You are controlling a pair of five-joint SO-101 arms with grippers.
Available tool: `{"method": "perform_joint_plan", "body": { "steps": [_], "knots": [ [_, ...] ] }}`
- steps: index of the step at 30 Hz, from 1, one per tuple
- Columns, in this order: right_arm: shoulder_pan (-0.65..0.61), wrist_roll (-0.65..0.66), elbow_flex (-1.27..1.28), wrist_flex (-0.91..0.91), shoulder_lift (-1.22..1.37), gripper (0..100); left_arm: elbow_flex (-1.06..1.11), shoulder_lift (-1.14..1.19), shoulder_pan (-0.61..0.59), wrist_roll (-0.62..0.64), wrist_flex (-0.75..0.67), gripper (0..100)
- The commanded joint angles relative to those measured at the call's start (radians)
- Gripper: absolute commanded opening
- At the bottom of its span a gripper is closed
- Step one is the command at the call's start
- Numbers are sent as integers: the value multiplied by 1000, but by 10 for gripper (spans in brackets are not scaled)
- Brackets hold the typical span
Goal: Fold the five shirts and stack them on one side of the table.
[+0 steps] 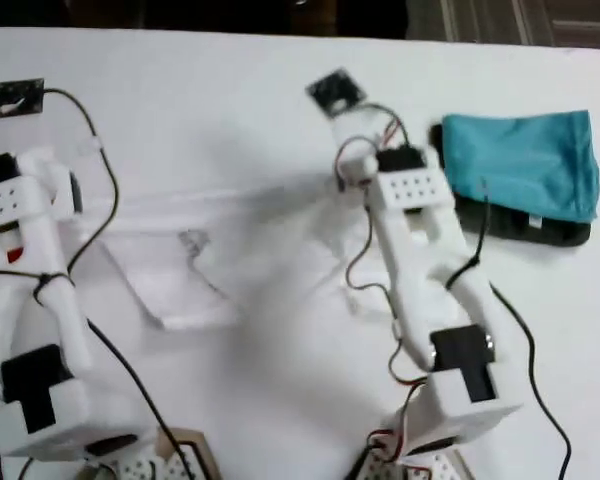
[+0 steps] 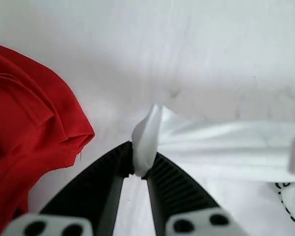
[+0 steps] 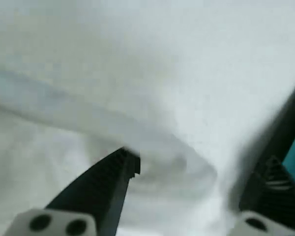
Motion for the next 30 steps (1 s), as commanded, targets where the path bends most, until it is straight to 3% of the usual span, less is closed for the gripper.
{"method": "perform_joint_plan", "body": {
  "steps": [1,8,11,15,22,30],
  "knots": [
    [-41,-6,-141,185,-25,387,-5,-6,-8,3,-17,25],
    [-203,107,-103,383,-202,379,-50,-2,-11,3,-18,25],
    [-259,114,21,378,-280,300,-71,-2,-11,3,-15,25],
    [-354,114,256,263,-358,221,-77,-2,-11,3,-17,25],
    [-515,104,546,38,-378,248,-77,-2,-12,3,-14,25],
    [-611,69,643,-91,-363,251,-70,-2,-12,3,-11,25]
  ]
}}
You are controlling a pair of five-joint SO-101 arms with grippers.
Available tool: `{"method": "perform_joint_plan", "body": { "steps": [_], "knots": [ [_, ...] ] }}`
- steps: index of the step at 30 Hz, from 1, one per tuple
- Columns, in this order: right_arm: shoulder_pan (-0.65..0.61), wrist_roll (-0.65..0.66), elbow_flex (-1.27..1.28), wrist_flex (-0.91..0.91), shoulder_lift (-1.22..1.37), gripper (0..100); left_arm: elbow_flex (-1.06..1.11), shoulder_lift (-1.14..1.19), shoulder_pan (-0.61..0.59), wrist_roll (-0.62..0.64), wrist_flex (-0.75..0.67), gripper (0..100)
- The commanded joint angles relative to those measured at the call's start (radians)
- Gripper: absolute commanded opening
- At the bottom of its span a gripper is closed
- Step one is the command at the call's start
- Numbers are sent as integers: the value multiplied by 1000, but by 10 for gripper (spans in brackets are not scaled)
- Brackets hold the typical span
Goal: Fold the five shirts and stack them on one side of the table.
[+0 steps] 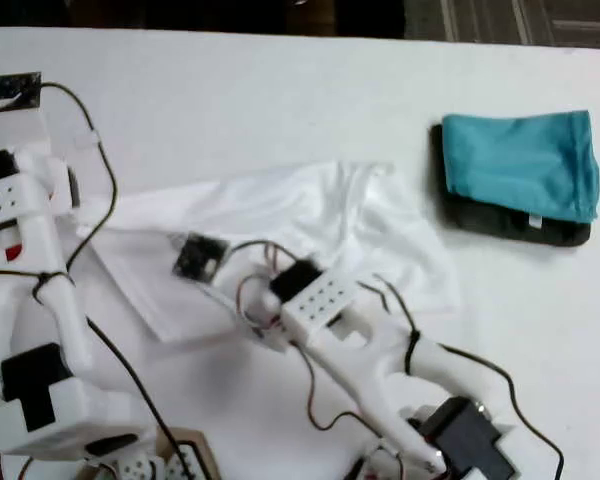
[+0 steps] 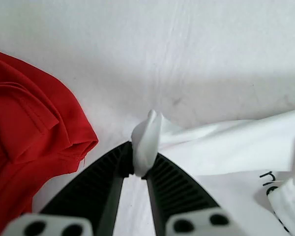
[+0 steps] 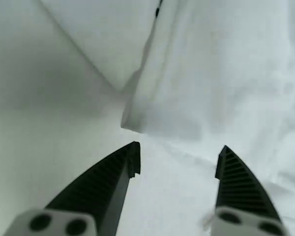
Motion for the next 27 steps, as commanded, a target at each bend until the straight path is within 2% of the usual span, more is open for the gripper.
{"method": "perform_joint_plan", "body": {
  "steps": [1,13,22,27],
  "knots": [
    [-50,-21,3,-39,-18,251,-38,-9,-12,3,-11,25],
    [-70,-26,-101,-91,148,251,-36,-9,-14,3,-11,25],
    [70,-21,-295,-87,317,248,-36,-9,-14,3,-11,25],
    [77,-18,-316,-87,348,249,-36,-9,-14,3,-9,25]
  ]
}}
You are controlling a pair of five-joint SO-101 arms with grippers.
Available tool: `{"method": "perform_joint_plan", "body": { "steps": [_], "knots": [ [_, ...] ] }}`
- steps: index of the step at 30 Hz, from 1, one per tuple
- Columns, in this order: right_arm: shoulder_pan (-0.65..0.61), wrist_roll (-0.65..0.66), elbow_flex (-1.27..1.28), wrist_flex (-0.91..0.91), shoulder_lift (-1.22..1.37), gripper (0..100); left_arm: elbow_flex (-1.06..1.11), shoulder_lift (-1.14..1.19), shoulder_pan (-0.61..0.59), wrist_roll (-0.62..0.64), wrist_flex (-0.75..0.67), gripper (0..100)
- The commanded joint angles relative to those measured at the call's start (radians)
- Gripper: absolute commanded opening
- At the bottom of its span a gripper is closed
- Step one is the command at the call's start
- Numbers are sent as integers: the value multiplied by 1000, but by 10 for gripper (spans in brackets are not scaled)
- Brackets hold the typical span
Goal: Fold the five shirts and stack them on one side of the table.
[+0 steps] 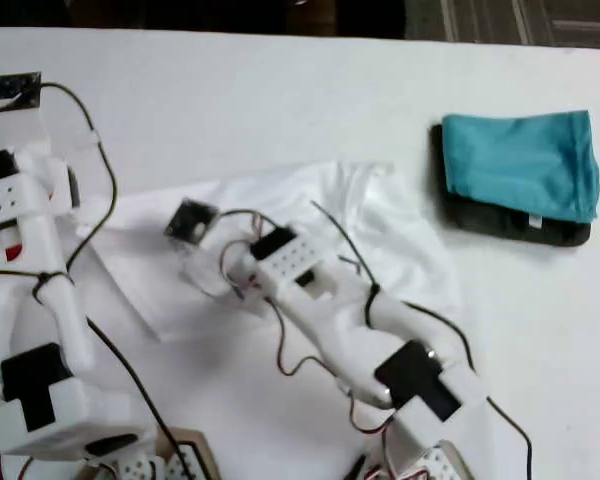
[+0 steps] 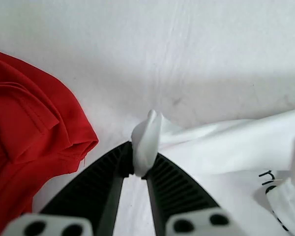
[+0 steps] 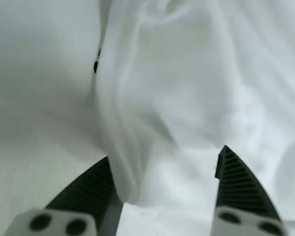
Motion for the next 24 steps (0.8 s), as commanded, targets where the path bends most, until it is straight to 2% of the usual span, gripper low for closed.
{"method": "perform_joint_plan", "body": {
  "steps": [1,10,12,14,15,16,24],
  "knots": [
    [7,3,-44,-12,5,249,-36,-9,-14,5,-9,25],
    [7,6,-44,-35,10,238,-39,-9,-11,5,-11,25],
    [7,31,-44,-35,10,170,-36,-9,-11,5,-11,25],
    [12,52,-48,-39,8,38,-35,-9,-11,5,-6,25],
    [13,52,-55,-42,5,2,-36,-9,-11,5,3,25],
    [27,54,-63,-41,1,34,-36,-9,-11,5,12,25],
    [142,55,-187,45,-87,18,-45,-9,-8,-2,117,25]
  ]
}}
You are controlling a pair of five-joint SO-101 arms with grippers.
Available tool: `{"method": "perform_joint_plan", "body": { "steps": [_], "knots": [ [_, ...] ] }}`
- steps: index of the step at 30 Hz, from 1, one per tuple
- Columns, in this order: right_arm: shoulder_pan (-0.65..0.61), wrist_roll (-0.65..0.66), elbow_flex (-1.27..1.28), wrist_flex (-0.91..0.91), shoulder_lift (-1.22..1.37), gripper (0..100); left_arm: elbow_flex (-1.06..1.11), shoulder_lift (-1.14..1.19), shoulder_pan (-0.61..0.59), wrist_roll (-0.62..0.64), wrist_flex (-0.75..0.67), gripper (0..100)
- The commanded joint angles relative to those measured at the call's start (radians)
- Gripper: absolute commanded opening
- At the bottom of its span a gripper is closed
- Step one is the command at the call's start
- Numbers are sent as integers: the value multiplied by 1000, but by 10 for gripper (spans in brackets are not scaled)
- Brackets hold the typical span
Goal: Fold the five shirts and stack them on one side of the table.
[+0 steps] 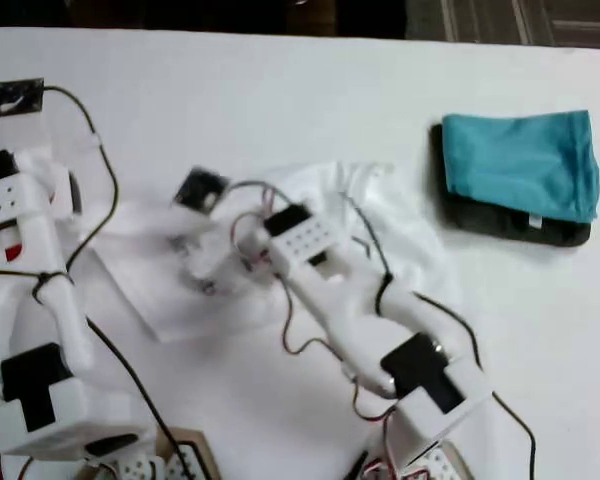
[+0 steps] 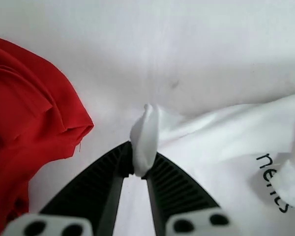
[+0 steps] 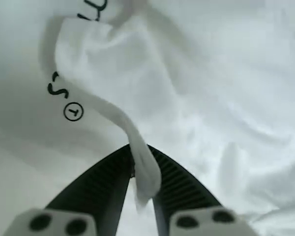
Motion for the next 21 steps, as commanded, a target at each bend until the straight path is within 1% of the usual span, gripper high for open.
{"method": "perform_joint_plan", "body": {
  "steps": [1,3,6,12,15,21],
  "knots": [
    [53,5,-68,33,-125,18,-45,-12,-6,-2,58,25],
    [81,5,-72,35,-197,18,-50,-15,8,-3,100,25],
    [120,5,-72,36,-309,18,-119,-15,34,-26,209,25],
    [234,5,-74,28,-538,18,-440,-15,100,-37,480,25],
    [297,12,-75,13,-642,18,-545,-26,101,-37,491,25],
    [378,14,-141,7,-792,18,-604,-127,109,-37,489,25]
  ]
}}
